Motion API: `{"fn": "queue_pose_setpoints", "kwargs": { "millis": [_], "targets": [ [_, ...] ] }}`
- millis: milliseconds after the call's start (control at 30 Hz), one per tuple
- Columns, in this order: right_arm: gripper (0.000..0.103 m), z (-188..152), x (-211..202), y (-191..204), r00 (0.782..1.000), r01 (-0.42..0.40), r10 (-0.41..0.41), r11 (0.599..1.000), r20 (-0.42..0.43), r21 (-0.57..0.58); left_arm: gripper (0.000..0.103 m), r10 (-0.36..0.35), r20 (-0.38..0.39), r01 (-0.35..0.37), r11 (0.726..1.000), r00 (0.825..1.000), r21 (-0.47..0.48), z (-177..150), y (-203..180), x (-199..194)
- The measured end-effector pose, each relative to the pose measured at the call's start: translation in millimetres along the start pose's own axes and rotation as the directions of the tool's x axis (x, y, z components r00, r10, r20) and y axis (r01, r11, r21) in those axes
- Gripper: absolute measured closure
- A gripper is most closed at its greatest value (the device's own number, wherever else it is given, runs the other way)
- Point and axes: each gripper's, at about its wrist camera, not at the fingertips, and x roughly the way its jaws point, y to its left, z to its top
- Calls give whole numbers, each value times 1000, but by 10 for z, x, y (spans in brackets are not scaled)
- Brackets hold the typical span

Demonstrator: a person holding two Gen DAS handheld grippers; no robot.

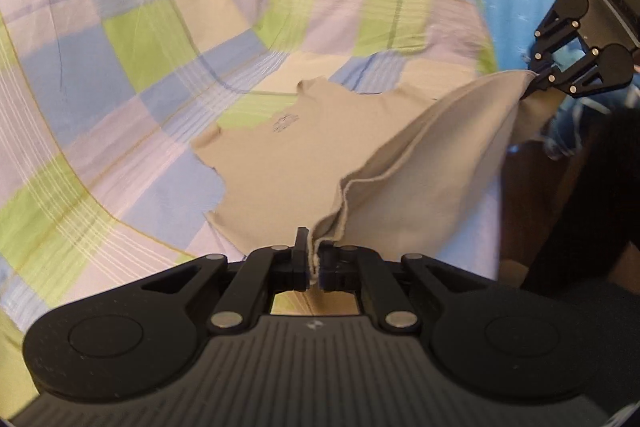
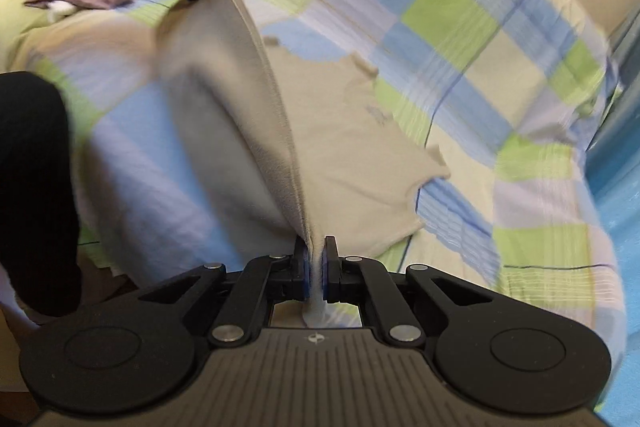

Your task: Fold clothes

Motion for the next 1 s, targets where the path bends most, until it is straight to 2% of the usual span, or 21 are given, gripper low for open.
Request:
{"fn": "queue_pose_setpoints", "kwargs": {
  "millis": [100,133,233,333,433,567,633,767,867,933,967,1000],
  "targets": [
    [96,21,514,-359,997,-60,66,992,-47,112,101,-11,-62,5,995,998,-104,5,273,526],
    [91,-4,668,-465,994,-87,97,982,-51,166,101,-17,-82,5,990,996,-141,-12,349,675],
    [78,-136,892,-770,986,-152,165,927,-7,343,100,-42,-89,24,980,995,-197,-73,484,884],
    [73,-380,847,-1037,977,-214,187,826,105,521,99,-60,-74,41,973,995,-227,-100,567,901],
    [72,-731,749,-1259,962,-270,166,683,216,679,99,-67,-70,50,973,995,-225,-108,600,897],
    [66,-1040,663,-1306,946,-317,125,539,298,780,99,-54,-70,37,975,996,-220,-89,575,913],
    [59,-1129,663,-1228,938,-340,118,493,326,801,99,-48,-69,32,975,996,-220,-78,557,925],
    [56,-1182,674,-1056,931,-359,111,462,349,811,99,-50,-65,34,972,997,-231,-76,566,934],
    [56,-1150,647,-1032,926,-365,94,469,366,804,98,-50,-59,35,972,997,-234,-83,566,942],
    [59,-1106,685,-1046,926,-370,115,464,359,805,98,-53,-52,39,969,997,-245,-94,577,946],
    [65,-1081,715,-1048,926,-373,135,464,352,803,98,-55,-48,41,967,997,-253,-98,586,945],
    [90,-1056,746,-1042,925,-378,156,468,346,799,98,-55,-45,42,965,997,-258,-104,591,939]
  ]
}}
